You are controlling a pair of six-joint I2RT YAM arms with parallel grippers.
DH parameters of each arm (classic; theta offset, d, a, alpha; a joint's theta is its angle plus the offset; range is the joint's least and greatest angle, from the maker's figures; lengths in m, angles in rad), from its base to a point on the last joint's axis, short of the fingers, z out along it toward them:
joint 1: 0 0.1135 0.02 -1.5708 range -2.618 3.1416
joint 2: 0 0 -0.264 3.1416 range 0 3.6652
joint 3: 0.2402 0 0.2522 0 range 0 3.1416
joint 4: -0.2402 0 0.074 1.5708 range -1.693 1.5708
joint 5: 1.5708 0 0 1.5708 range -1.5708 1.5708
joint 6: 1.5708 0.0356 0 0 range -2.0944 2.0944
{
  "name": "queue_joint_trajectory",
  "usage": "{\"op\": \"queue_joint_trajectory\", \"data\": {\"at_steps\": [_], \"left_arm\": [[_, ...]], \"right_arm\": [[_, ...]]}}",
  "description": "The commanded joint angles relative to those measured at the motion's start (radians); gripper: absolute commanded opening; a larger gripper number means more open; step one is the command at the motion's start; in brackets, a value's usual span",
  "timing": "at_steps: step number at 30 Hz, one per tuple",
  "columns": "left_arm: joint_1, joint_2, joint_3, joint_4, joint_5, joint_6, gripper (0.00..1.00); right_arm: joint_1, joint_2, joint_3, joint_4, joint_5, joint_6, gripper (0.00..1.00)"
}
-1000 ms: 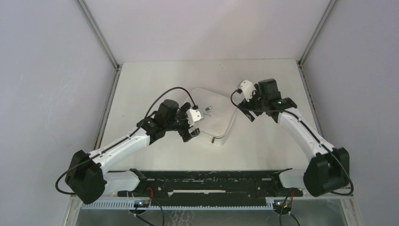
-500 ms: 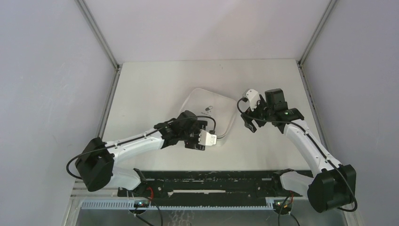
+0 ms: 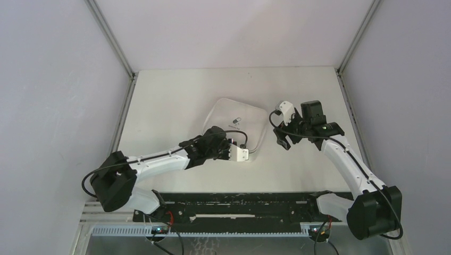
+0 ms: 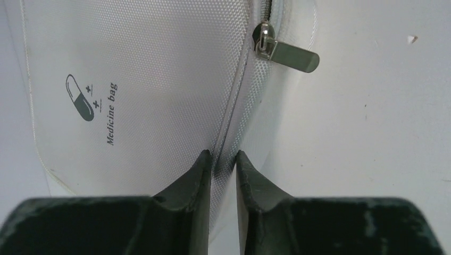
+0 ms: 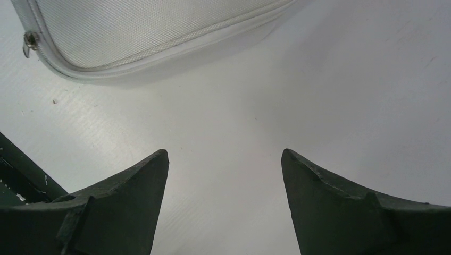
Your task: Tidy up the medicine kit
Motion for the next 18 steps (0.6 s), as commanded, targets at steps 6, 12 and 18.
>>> {"op": "queue_joint_trajectory", "data": {"at_steps": [6,12,18], "left_arm": [[0.0,0.039,-0.04,0.199,-0.055,-0.249,0.03],[0.001,0.098,0.022,0.231,-0.055,-0.486,0.0],[0.001,0.155,0.099,0.228,-0.053,-0.642,0.0]], "right_arm": [[-0.002,-0.019,0.043,0.042,-0.063,0.08,0.76],[-0.003,0.0,0.037,0.125,-0.102,0.19,0.75],[0.039,0.019,-0.019,0.244,-0.092,0.259,0.74]]}}
